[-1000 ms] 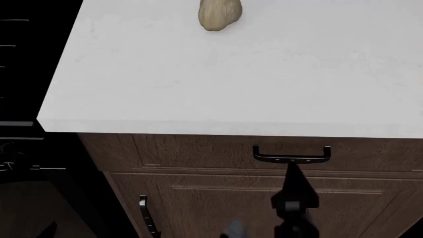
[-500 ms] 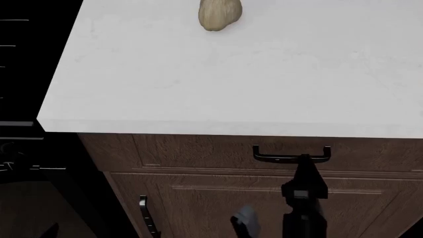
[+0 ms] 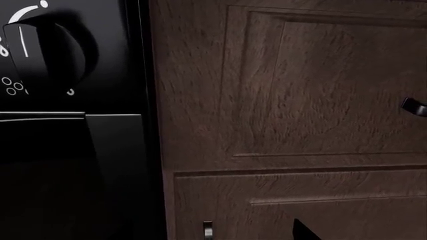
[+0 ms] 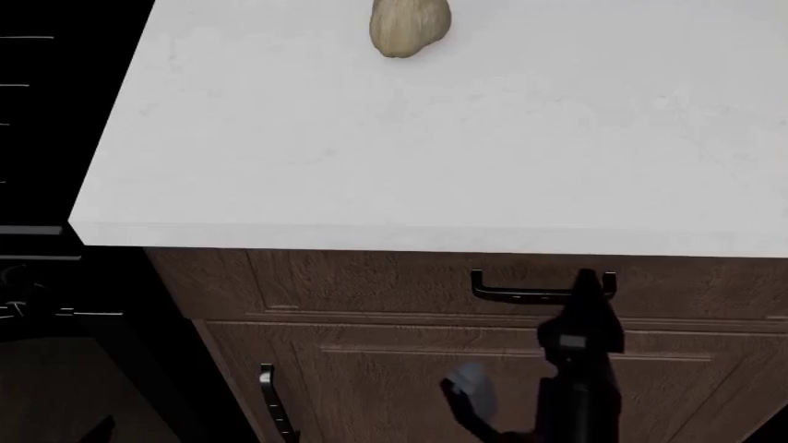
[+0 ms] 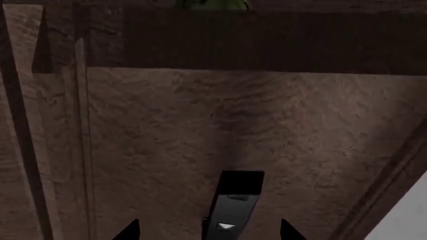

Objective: Open the right drawer.

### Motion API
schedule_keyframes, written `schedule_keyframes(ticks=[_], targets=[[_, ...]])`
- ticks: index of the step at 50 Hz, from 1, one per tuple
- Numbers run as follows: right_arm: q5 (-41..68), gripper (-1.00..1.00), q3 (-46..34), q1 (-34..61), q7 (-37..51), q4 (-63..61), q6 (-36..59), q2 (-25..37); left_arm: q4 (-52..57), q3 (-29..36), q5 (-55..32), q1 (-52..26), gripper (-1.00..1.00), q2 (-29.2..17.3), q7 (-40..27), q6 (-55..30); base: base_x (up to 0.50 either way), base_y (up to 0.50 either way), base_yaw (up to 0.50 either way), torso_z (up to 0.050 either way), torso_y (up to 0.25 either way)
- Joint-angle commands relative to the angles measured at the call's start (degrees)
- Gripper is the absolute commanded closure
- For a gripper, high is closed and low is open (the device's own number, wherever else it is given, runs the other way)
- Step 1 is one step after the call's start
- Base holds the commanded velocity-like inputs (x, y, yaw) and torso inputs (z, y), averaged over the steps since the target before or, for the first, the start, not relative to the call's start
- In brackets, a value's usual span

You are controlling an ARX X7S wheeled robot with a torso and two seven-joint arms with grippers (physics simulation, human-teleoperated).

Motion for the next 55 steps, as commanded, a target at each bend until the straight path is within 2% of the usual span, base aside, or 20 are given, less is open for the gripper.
schedule_keyframes(ticks=[1,19,20,34,55], targets=[[0.14,-1.0,-0.78,1.61,0.8,2.96,-1.5,-1.18,0.46,0.2,-0.14,0.09,-1.0,-0.21,-0.29,-0.08,0.0,0.0,0.0,0.0,0.0],[1.55,-1.0,-1.16,4.77,3.27,10.11,-5.25,-3.34,0.44,0.5,-0.16,0.13,-1.0,-0.46,-0.63,0.17,0.0,0.0,0.0,0.0,0.0],[1.61,1.0,-1.17,4.94,3.41,10.6,-5.33,-3.51,0.45,0.51,-0.16,0.14,-1.0,-0.49,-0.67,0.15,0.0,0.0,0.0,0.0,0.0],[1.14,1.0,-1.99,3.37,2.39,6.31,-5.92,-2.0,0.48,0.82,-0.36,-0.05,-1.0,-0.64,-0.77,0.07,0.0,0.0,0.0,0.0,0.0],[-3.21,1.0,-3.94,-6.66,-4.19,-16.1,-0.71,5.26,0.15,1.15,-0.48,-0.27,-1.0,-0.81,-0.99,0.41,0.0,0.0,0.0,0.0,0.0]])
